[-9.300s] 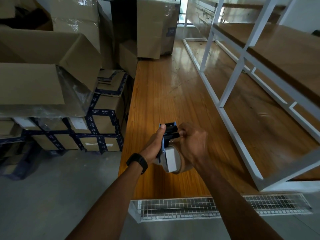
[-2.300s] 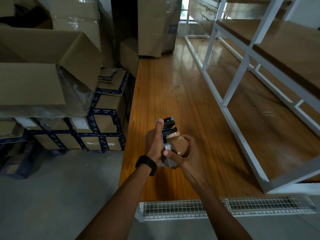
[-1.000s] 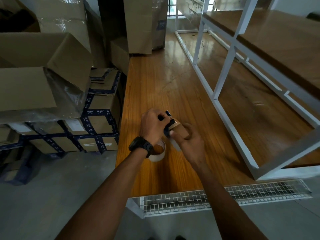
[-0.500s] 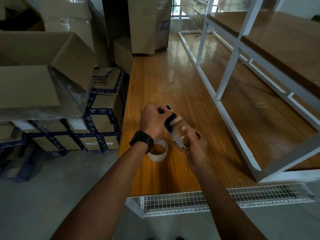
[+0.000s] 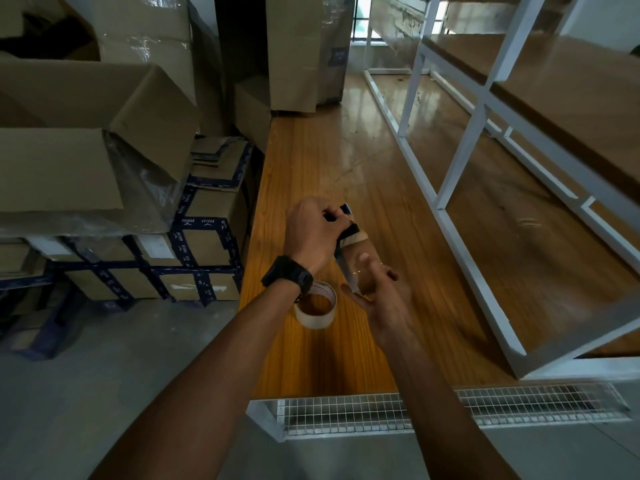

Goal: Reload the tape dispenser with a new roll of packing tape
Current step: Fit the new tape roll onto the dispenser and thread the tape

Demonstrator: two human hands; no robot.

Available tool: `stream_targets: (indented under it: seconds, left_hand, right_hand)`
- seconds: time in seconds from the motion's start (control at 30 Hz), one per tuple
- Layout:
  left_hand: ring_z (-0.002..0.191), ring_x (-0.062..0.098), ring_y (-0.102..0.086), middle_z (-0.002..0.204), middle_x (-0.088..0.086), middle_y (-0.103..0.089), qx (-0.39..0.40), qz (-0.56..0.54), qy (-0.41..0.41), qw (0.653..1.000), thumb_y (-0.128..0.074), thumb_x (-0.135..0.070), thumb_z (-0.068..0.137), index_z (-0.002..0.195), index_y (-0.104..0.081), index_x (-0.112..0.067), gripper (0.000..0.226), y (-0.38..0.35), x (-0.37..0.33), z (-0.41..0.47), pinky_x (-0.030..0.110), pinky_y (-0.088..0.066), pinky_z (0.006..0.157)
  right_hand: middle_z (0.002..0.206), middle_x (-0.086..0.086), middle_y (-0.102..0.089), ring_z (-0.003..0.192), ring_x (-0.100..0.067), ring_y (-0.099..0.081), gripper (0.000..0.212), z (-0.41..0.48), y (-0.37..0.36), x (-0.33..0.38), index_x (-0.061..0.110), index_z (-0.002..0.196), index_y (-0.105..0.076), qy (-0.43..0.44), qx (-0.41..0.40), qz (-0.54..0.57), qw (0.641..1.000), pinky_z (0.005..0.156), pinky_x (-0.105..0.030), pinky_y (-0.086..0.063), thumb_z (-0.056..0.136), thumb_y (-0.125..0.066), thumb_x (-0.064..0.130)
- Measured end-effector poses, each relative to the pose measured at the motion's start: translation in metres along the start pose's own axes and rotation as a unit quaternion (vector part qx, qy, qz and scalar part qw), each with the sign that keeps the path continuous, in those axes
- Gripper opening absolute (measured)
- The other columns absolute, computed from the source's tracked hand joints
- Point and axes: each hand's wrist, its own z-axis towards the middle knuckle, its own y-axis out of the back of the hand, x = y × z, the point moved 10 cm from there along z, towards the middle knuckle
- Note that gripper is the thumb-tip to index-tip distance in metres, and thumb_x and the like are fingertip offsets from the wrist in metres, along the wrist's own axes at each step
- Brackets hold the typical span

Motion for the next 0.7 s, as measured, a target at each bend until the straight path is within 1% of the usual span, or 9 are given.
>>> stream_targets:
  seconds: [0.07,0.13,0.23,0.33,0.37,0.47,0.57,0.63,0.7]
  left_hand:
    - [0.064,-0.001,-0.054,0.079,-0.002,-0.065,-0.002,0.023,-0.045,0.999,-0.073,-0.010,0.088,0.075,-0.073,-0.006,0.013,0.000,-0.014,-0.001,0.002,-0.041,0.053]
    - [0.071,0.006,-0.056,0.084,0.001,-0.066,-0.004,0.037,-0.074,0.997,-0.072,-0.010,0.088,0.074,-0.070,-0.010,0.014,0.001,-0.021,0.000,0.003,-0.041,0.054]
    - [0.082,0.008,-0.055,0.096,0.003,-0.066,-0.026,0.032,-0.123,0.992,-0.071,-0.009,0.087,0.079,-0.067,-0.011,0.010,0.005,-0.025,-0.001,0.006,-0.044,0.063]
    - [0.101,0.005,-0.049,0.123,0.003,-0.054,-0.073,0.013,-0.173,0.982,-0.070,-0.009,0.087,0.085,-0.065,-0.007,0.006,0.007,-0.034,-0.009,0.003,-0.044,0.076]
    - [0.101,0.006,-0.049,0.123,0.003,-0.053,-0.075,-0.001,-0.186,0.980,-0.069,-0.008,0.088,0.089,-0.064,-0.005,0.006,0.005,-0.036,-0.010,0.003,-0.043,0.077]
    - [0.093,0.016,-0.054,0.106,0.013,-0.059,-0.067,-0.027,-0.216,0.974,-0.057,-0.013,0.092,0.096,-0.058,0.000,0.014,0.000,-0.039,-0.009,0.016,-0.045,0.070]
    - [0.098,0.003,-0.052,0.111,0.018,-0.057,-0.082,-0.055,-0.231,0.968,-0.056,-0.006,0.093,0.091,-0.057,0.002,0.008,0.007,-0.034,-0.003,0.006,-0.041,0.080]
    - [0.102,-0.008,-0.048,0.112,0.017,-0.055,-0.080,-0.066,-0.221,0.970,-0.058,0.005,0.092,0.090,-0.056,0.003,0.004,0.007,-0.027,0.003,0.004,-0.040,0.084]
    - [0.104,-0.012,-0.046,0.112,0.013,-0.051,-0.054,-0.070,-0.210,0.974,-0.052,0.006,0.094,0.093,-0.052,0.004,0.002,0.000,-0.020,0.005,0.004,-0.041,0.085]
  right_hand:
    - [0.122,-0.009,-0.058,0.107,-0.024,-0.061,0.049,-0.001,-0.008,0.000,0.010,0.125,-0.054,-0.006,0.023,0.007,1.000,0.084,-0.054,-0.059,0.084,-0.075,0.027]
    - [0.125,-0.010,-0.056,0.109,-0.025,-0.061,0.049,-0.004,-0.016,0.005,0.011,0.128,-0.052,-0.002,0.035,-0.004,0.999,0.083,-0.053,-0.059,0.087,-0.071,0.030]
    - [0.123,-0.006,-0.055,0.107,-0.022,-0.062,0.065,-0.010,-0.020,0.022,0.020,0.133,-0.041,0.020,0.019,-0.042,0.999,0.083,-0.050,-0.060,0.081,-0.077,0.037]
    - [0.122,-0.005,-0.059,0.102,-0.021,-0.067,0.080,-0.018,-0.030,0.034,0.026,0.133,-0.039,0.043,0.007,-0.061,0.997,0.078,-0.047,-0.062,0.069,-0.085,0.044]
    - [0.121,-0.005,-0.061,0.101,-0.022,-0.068,0.080,-0.021,-0.033,0.035,0.025,0.132,-0.041,0.043,0.006,-0.051,0.998,0.076,-0.048,-0.062,0.069,-0.086,0.043]
    - [0.120,-0.006,-0.062,0.102,-0.024,-0.068,0.079,-0.026,-0.042,0.030,0.023,0.132,-0.043,0.018,0.022,-0.027,0.999,0.075,-0.049,-0.062,0.067,-0.087,0.039]
    - [0.123,-0.008,-0.062,0.107,-0.026,-0.065,0.087,-0.030,-0.048,0.026,0.021,0.132,-0.045,-0.009,0.041,-0.022,0.999,0.070,-0.044,-0.062,0.061,-0.089,0.045]
    - [0.120,-0.008,-0.062,0.106,-0.025,-0.065,0.081,-0.030,-0.047,0.025,0.019,0.130,-0.046,-0.016,0.032,-0.038,0.999,0.069,-0.043,-0.063,0.065,-0.087,0.045]
    - [0.119,-0.009,-0.062,0.105,-0.025,-0.065,0.077,-0.030,-0.046,0.021,0.017,0.129,-0.047,-0.027,0.028,-0.043,0.998,0.069,-0.043,-0.063,0.068,-0.086,0.043]
